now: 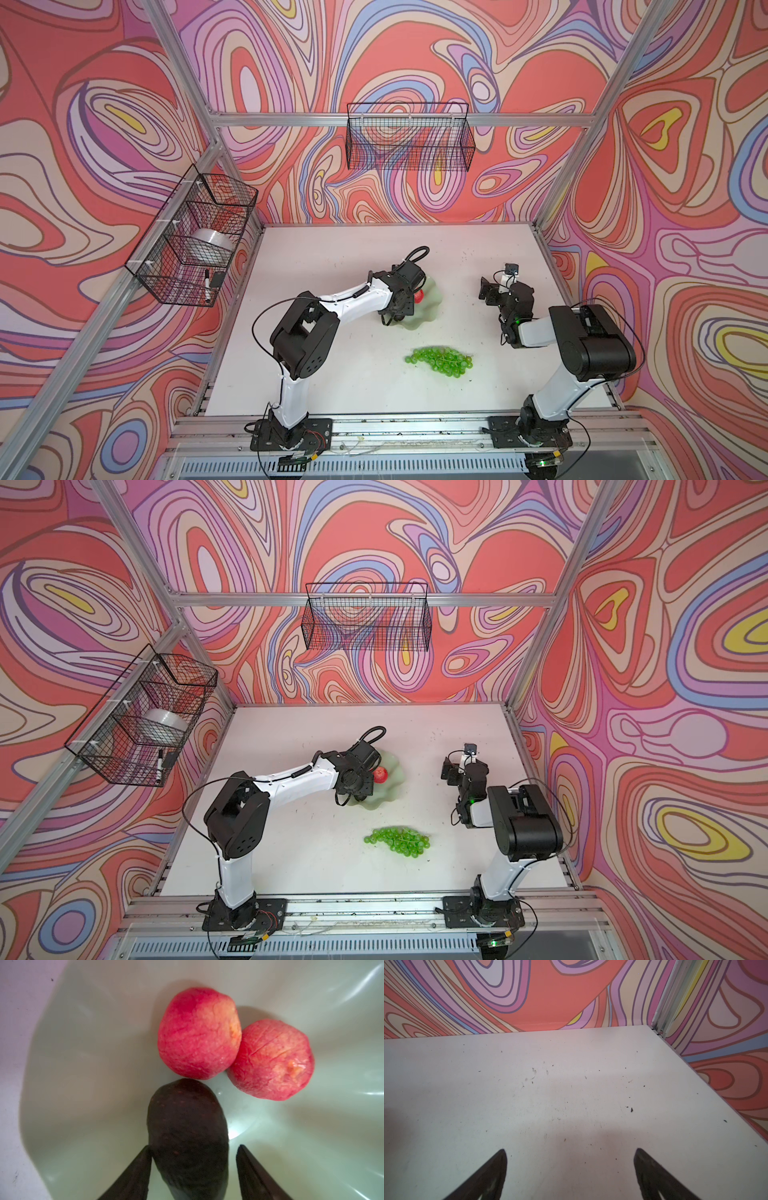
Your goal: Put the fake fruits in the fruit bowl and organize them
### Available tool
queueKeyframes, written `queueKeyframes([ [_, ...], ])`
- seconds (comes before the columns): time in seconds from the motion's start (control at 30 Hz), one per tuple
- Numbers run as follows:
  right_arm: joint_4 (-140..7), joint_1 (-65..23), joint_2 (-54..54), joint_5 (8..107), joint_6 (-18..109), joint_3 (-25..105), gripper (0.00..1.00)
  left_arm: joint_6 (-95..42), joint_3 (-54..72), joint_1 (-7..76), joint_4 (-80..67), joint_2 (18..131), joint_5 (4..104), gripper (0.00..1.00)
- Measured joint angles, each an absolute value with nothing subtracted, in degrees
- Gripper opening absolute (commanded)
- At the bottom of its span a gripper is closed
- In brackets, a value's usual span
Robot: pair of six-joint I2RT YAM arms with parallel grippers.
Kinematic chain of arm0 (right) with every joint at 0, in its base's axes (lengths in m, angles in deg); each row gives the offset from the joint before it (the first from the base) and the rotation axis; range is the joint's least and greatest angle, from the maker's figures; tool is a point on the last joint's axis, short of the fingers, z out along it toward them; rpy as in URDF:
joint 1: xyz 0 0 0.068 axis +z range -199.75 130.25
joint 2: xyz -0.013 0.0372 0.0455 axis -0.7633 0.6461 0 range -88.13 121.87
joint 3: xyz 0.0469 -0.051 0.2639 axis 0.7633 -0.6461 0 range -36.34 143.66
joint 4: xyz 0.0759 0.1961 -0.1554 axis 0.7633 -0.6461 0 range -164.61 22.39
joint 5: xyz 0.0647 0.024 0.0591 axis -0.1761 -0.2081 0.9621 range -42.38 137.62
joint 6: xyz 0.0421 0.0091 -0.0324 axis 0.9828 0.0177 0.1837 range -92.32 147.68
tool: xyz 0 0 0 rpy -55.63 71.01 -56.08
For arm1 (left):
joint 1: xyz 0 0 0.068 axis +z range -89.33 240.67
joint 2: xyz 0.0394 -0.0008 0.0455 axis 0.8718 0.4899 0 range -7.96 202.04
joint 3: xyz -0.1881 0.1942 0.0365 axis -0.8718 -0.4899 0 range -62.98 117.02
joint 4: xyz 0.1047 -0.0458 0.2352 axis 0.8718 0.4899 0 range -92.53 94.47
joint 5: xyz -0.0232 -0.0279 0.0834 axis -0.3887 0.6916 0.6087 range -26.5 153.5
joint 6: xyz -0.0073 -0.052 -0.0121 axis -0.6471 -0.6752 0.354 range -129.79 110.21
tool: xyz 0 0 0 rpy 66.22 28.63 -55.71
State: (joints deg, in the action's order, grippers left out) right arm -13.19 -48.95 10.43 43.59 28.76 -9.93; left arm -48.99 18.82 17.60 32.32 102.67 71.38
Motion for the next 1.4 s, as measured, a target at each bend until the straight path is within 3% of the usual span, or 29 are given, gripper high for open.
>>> queueKeyframes([
  [0.27, -13.2, -49.0, 10.5, 43.6, 28.8, -9.9, 0.98, -40.0, 18.7, 16.4, 30.9, 89.2, 66.3, 0.81],
  [0.4, -13.2, -49.0, 10.4, 43.6, 28.8, -9.9, 0.98, -27.3, 17.4, 9.6, 28.4, 83.1, 65.1, 0.83],
  [0.57, -13.2, -49.0, 10.4, 43.6, 28.8, -9.9, 0.98, -10.7, 5.7, 0.6, 21.7, 79.1, 59.9, 0.86],
  [0.73, -13.2, -49.0, 10.4, 43.6, 28.8, -9.9, 0.98, 2.5, -0.6, -0.7, 19.6, 79.3, 55.8, 0.87],
  [1.03, -13.2, -49.0, 10.4, 43.6, 28.8, -9.9, 0.98, 17.6, 2.2, -0.9, 14.7, 85.7, 49.0, 0.90],
  [1.4, -13.2, -49.0, 10.4, 43.6, 28.8, -9.9, 0.98, 23.4, 9.1, -2.9, 14.0, 97.3, 46.4, 0.97],
])
